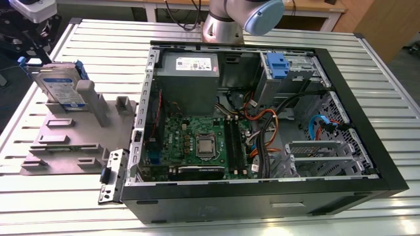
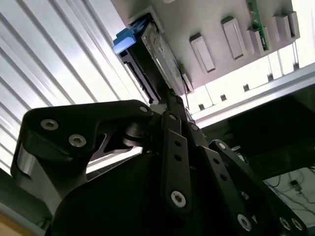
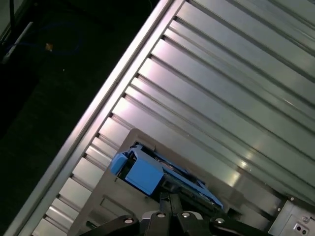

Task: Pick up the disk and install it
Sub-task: 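Pick up the disk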

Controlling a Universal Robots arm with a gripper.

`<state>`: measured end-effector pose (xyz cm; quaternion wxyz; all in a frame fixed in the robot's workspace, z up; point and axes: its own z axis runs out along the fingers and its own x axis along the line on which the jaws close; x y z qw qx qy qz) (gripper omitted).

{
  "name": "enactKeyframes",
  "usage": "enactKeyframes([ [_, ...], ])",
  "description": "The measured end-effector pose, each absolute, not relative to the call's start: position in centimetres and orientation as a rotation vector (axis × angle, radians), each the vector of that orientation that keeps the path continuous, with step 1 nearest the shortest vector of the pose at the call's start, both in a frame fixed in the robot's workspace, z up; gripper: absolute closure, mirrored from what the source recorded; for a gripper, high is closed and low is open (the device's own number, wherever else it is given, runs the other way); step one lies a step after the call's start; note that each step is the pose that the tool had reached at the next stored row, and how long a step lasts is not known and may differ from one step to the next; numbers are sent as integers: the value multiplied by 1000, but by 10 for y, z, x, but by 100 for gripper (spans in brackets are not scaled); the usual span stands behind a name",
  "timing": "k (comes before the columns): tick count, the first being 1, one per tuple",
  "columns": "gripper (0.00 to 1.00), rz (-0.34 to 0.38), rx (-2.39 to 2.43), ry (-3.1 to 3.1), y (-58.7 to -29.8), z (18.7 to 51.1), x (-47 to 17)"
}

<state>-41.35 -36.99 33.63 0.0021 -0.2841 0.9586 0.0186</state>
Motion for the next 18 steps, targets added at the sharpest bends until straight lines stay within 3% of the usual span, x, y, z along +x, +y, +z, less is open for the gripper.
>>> enactKeyframes([
  [18, 89, 59, -1372, 2827, -370, 336, -414],
])
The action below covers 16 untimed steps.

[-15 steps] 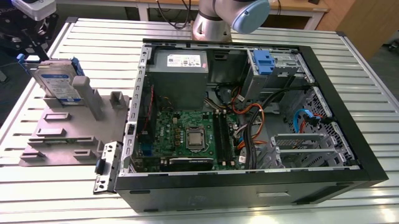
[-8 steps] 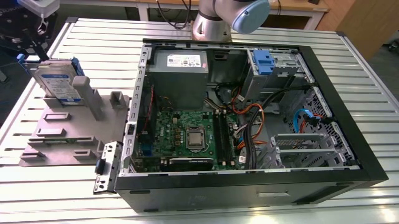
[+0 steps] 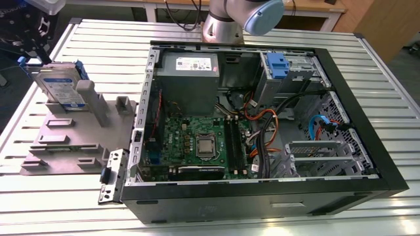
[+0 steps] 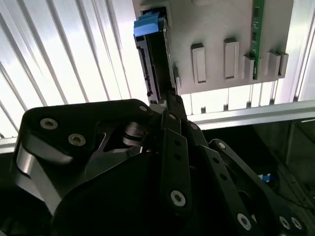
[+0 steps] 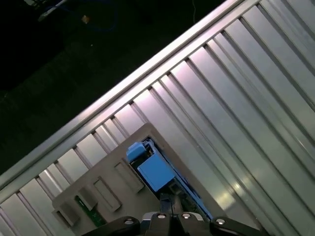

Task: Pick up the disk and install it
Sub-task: 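Pick up the disk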

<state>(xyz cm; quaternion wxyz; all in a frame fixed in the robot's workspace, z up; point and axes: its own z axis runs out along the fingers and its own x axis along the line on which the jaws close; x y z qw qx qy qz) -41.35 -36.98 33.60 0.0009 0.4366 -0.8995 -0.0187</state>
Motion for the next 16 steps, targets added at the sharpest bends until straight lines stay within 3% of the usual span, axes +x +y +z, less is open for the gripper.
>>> enactKeyframes([
  [16, 89, -58, 1762, -2591, -370, 336, -413],
])
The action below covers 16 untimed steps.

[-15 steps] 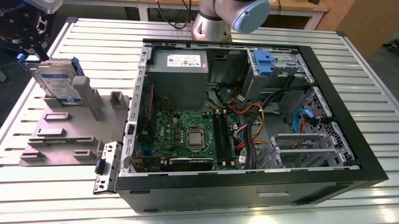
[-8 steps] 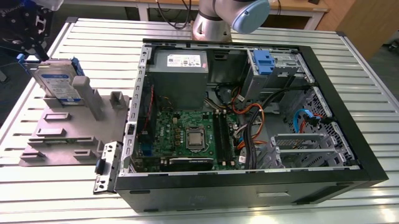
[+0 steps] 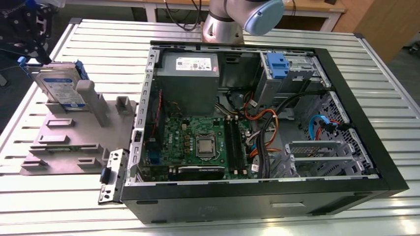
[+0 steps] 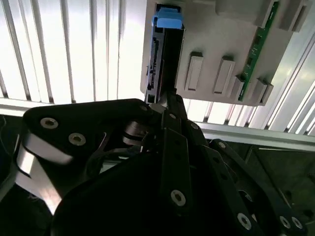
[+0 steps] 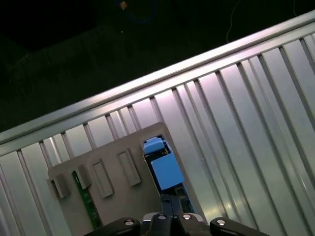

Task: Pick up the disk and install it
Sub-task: 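Pick up the disk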

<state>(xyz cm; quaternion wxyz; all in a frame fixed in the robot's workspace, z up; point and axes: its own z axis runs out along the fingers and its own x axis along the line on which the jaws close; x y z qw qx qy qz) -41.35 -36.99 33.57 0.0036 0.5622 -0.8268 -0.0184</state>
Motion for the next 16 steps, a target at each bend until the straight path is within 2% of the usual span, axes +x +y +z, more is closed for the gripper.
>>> enactKeyframes([
  [16, 89, -48, 2098, -2331, -370, 334, -413],
])
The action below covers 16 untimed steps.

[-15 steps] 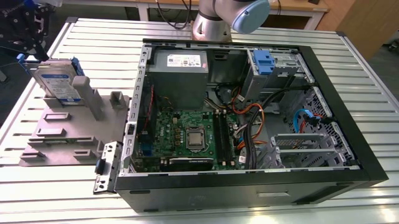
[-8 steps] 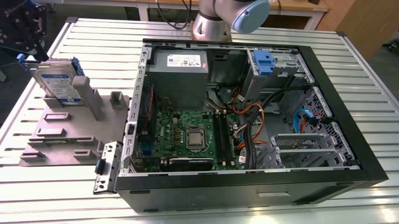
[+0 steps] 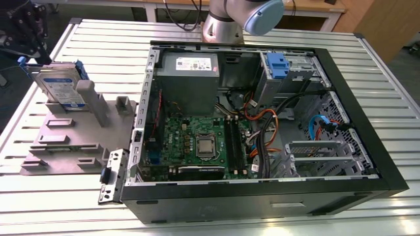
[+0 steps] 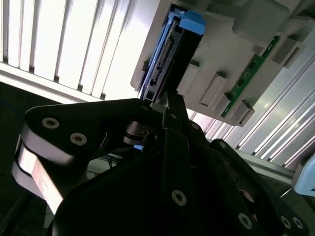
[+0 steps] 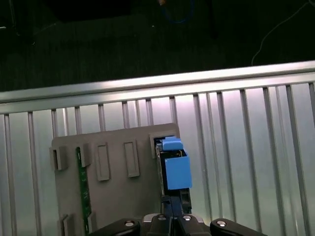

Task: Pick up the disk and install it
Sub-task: 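Pick up the disk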

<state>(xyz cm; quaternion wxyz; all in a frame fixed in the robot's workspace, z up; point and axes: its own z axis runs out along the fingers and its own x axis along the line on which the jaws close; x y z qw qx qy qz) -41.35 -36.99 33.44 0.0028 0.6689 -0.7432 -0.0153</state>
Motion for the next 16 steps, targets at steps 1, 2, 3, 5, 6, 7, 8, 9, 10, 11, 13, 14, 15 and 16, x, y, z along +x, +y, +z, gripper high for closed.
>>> enactKeyframes([
  [1, 89, -46, 2112, -2320, -370, 334, -413],
  [2, 89, -44, 2121, -2315, -370, 334, -413],
  [3, 89, -44, 2123, -2314, -370, 334, -413],
  [5, 89, -44, 2123, -2315, -370, 334, -413],
  [6, 89, -46, 2124, -2315, -370, 334, -414],
  [7, 89, -56, 2129, -2321, -370, 334, -414],
  [8, 89, -70, 2135, -2327, -370, 334, -414],
  [9, 89, -81, 2140, -2332, -370, 334, -414],
  [10, 89, -95, 2145, -2337, -370, 334, -414],
  [11, 89, -107, 2150, -2342, -370, 334, -414],
  [13, 89, -110, 2151, -2344, -370, 334, -414],
  [14, 89, -110, 2151, -2344, -370, 334, -414],
  [15, 89, -109, 2151, -2343, -370, 334, -414],
  [16, 89, -107, 2150, -2342, -370, 334, -414],
])
